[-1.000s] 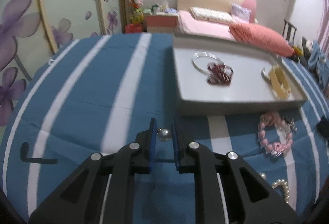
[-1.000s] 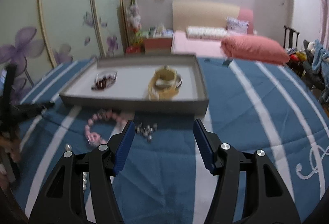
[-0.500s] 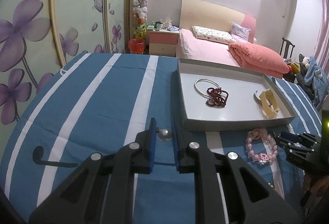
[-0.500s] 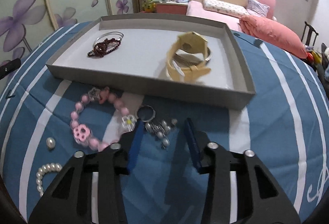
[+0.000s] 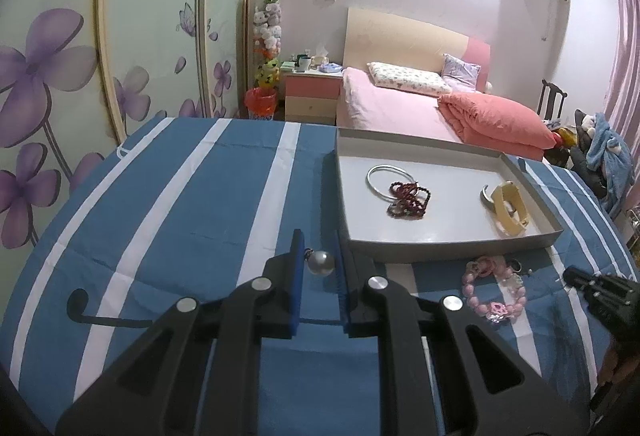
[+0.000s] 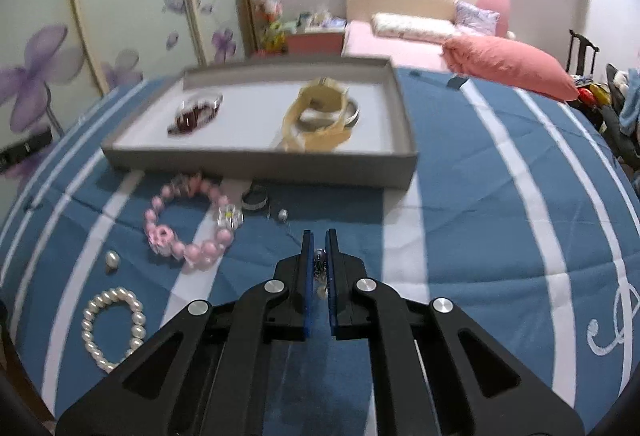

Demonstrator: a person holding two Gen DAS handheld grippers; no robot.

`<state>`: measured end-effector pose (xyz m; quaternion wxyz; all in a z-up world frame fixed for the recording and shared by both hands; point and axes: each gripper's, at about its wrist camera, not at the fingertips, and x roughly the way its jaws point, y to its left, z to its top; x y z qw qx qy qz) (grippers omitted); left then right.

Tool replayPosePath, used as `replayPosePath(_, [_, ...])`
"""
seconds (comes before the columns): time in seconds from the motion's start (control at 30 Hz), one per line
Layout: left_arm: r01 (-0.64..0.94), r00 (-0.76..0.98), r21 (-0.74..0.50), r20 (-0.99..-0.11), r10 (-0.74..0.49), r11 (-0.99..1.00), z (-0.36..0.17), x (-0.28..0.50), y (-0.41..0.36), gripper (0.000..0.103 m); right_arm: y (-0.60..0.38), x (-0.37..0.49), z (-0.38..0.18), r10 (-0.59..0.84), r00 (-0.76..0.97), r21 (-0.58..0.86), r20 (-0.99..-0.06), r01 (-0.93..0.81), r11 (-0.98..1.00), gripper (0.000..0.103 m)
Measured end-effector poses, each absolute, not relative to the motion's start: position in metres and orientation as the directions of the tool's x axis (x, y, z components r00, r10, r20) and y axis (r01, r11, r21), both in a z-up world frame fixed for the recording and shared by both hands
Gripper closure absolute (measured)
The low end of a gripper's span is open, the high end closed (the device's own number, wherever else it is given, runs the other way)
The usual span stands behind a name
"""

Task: Organize jewelry
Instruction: 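Lift the pearl and the small ring and carry both over the gray tray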

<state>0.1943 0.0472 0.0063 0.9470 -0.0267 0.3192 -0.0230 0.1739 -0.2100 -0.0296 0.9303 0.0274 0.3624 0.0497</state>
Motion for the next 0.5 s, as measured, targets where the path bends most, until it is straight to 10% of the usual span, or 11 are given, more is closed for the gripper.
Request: replayPosePath(0.5, [0.043,0.855,-0.055,-0.515,-0.065,0.998,0.030,0.172,0.033,0.088,-0.202,0.143,0.033,0.111,0.918,0.074,-0.380,-0.089,0.993,0.096])
